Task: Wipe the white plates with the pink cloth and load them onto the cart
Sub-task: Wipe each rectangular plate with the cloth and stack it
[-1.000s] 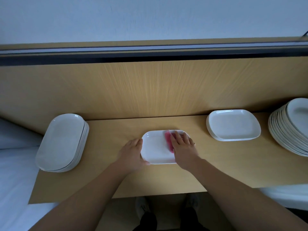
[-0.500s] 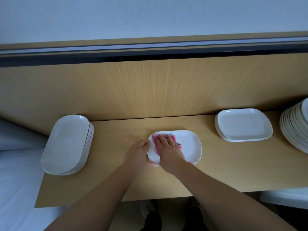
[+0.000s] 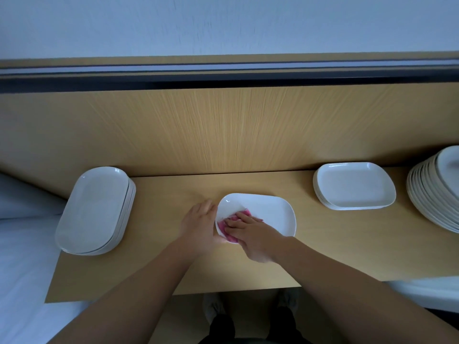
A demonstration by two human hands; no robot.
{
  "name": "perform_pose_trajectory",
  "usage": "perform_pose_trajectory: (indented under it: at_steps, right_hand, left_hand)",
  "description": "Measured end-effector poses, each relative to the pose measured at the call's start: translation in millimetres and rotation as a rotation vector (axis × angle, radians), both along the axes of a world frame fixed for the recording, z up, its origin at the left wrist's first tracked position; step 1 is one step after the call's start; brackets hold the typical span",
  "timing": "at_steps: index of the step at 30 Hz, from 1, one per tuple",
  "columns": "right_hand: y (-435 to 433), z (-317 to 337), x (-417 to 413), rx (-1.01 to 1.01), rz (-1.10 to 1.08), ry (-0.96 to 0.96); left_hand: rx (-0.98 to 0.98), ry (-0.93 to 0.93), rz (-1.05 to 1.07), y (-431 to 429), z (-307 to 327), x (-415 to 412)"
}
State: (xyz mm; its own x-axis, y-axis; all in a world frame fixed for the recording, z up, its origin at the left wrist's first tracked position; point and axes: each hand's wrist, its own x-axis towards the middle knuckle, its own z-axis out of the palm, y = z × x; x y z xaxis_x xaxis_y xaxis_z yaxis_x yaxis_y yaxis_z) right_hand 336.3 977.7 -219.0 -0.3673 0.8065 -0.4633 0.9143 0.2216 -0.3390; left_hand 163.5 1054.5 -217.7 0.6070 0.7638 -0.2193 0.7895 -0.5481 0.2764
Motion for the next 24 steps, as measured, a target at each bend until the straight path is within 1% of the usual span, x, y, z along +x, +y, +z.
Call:
perform_pose_trajectory:
  at_steps: [3,8,10,13,17,21,24]
  right_hand:
    - [2,1,2,-0.022,-0.016,0.023]
    - [0,-1,9,0.000,0.038,0.043]
    - [-5,4,17,-0.021,0.038,0.050]
    - [-15,14,35,-0.040,0.042,0.010]
    - [-28,28,59,-0.061,0.058,-0.066]
    - [-38,28,76,-0.058,0.042,-0.128]
    - [-42,33,86,-0.050,0.070,-0.253]
  left_hand:
    - [0.137,0.037,-0.157,0,-1,0]
    - [0.130,0.063,-0.290,0,-4,-1]
    - [0.112,0.104,-0.302,0,-7,-2]
    - [0.109,0.138,-0.305,1,-8,-3]
    - [0.116,0.175,-0.239,-3,-10,-6]
    - [0.151,0.139,-0.209,-6,-7,-4]
    - [0.174,0.134,-0.226,-6,-7,-5]
